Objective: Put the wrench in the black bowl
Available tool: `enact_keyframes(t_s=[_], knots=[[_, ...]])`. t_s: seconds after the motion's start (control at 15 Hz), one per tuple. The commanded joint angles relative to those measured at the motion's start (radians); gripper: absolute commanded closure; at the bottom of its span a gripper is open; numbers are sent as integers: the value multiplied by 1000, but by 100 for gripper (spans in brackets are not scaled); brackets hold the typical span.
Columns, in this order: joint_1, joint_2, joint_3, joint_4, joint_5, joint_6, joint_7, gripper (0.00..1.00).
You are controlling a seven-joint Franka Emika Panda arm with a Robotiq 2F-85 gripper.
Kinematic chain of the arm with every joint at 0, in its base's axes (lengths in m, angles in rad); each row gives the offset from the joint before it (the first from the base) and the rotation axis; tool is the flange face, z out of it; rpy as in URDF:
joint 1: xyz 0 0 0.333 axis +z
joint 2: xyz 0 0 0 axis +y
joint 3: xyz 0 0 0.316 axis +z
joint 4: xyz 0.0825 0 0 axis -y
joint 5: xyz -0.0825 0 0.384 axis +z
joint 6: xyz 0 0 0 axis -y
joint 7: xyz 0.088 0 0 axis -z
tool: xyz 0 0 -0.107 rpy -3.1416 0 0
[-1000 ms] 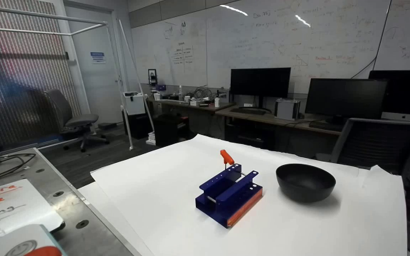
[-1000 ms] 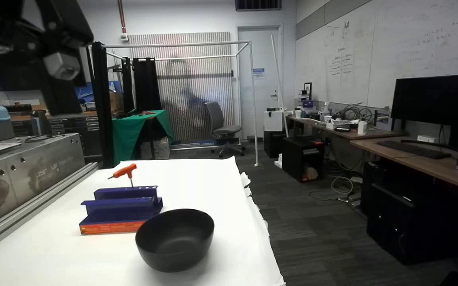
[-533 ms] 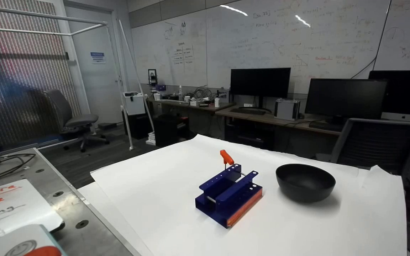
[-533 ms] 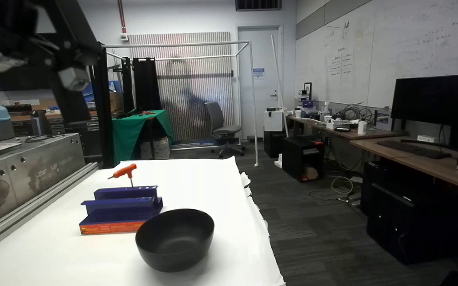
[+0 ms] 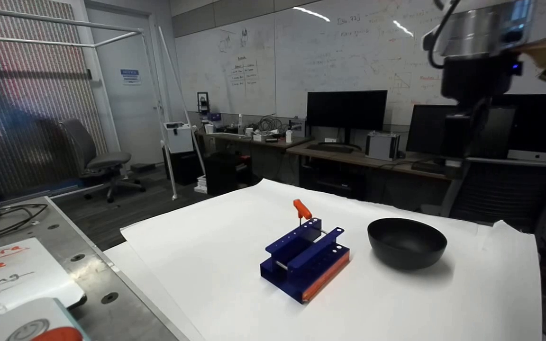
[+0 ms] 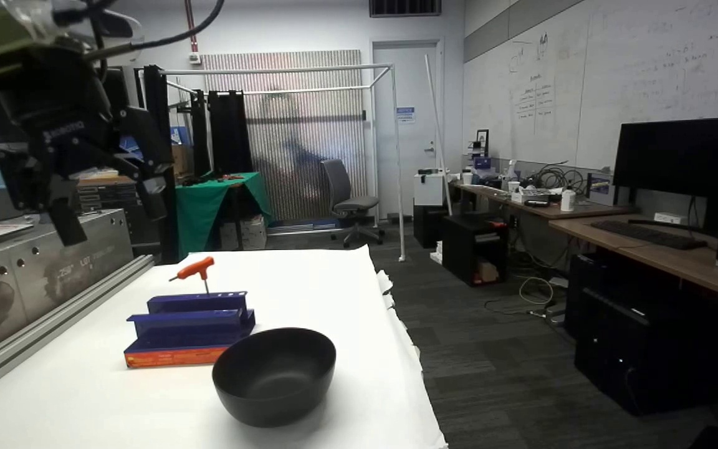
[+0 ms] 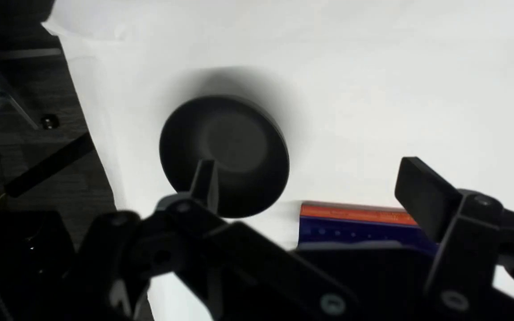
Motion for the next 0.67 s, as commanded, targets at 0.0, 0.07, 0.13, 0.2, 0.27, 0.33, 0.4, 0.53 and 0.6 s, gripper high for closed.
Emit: enact_keyframes(t_s=[0.0, 0.07, 0.13, 0.2, 0.27, 0.33, 0.4, 0.53, 0.6], knots=[[7, 252, 44, 186, -19, 74, 189, 0], [13, 314, 48, 232, -15, 95, 239, 0], [22, 377, 50, 280, -19, 109, 279, 0], [34, 435, 44, 325, -19, 138, 316, 0], [49, 492, 35, 372, -19, 171, 355, 0], [63, 549, 23, 419, -7, 213, 381, 0], [79, 595, 9, 455, -6, 251, 404, 0], [110, 679, -21, 521, -1, 320, 447, 0], [126, 716, -39, 551, -8, 345, 467, 0]])
